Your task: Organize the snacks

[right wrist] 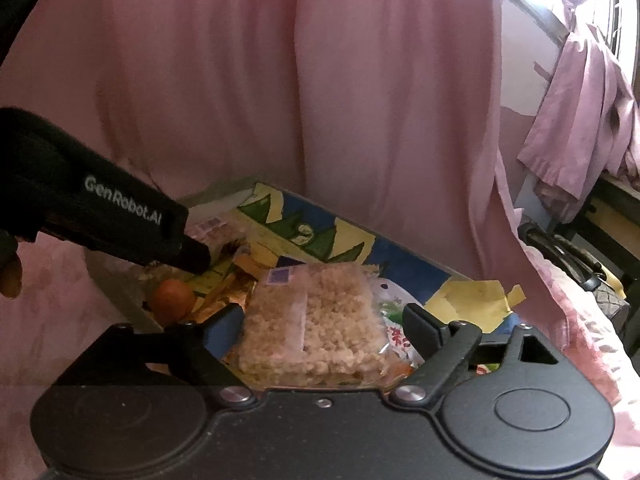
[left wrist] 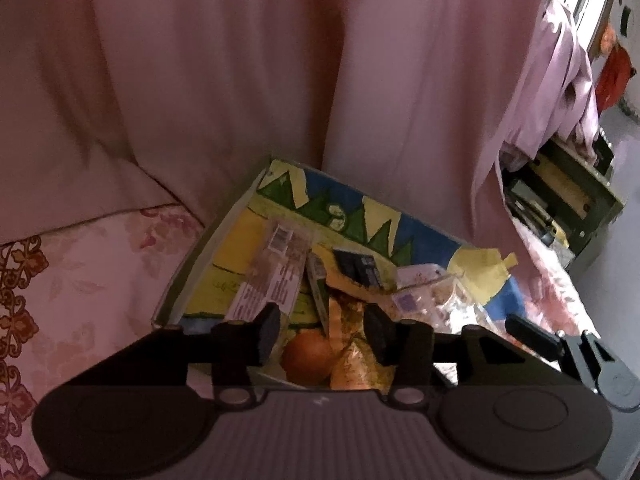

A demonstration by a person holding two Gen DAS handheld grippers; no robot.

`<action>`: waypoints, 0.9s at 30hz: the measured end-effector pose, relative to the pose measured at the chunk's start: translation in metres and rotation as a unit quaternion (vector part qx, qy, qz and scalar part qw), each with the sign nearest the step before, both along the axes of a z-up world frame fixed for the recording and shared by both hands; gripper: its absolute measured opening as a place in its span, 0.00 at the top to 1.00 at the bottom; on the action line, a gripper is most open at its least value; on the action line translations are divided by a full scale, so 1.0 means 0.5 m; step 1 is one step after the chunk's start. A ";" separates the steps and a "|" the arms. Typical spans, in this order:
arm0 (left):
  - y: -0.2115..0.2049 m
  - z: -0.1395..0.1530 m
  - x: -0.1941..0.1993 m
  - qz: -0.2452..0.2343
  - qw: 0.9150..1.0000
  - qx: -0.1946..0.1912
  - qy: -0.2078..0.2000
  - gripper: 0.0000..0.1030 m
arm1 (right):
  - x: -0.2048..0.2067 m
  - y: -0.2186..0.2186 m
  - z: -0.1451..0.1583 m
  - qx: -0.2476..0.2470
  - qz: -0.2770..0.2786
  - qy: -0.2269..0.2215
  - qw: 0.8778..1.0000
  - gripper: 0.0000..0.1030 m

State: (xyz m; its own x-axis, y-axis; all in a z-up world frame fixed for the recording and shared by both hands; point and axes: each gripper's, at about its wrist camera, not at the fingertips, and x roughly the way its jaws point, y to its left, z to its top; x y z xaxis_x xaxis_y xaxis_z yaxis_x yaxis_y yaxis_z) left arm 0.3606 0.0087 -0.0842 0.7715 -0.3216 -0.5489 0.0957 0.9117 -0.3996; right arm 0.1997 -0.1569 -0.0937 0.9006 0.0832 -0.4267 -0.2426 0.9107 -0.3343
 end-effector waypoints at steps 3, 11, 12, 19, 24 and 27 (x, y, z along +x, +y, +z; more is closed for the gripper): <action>0.006 0.010 -0.002 0.001 1.000 -0.015 -0.008 0.44 | -0.006 -0.004 0.009 0.005 -0.005 -0.009 1.000 0.09; 0.012 0.070 -0.030 0.017 0.998 -0.016 -0.055 0.21 | -0.042 -0.025 0.058 0.028 -0.028 -0.036 0.999 0.05; 0.013 0.081 -0.037 0.019 0.998 -0.015 -0.063 0.19 | -0.051 -0.031 0.070 0.035 -0.033 -0.043 0.998 0.03; 0.004 0.148 -0.094 0.040 0.992 0.023 -0.120 0.02 | -0.107 -0.069 0.143 0.085 -0.047 -0.087 0.991 0.01; -0.006 0.179 -0.135 0.052 0.986 0.053 -0.150 0.00 | -0.153 -0.098 0.180 0.117 -0.054 -0.101 0.986 0.01; -0.007 0.187 -0.157 0.059 0.984 0.060 -0.157 0.00 | -0.173 -0.110 0.192 0.125 -0.058 -0.109 0.984 0.01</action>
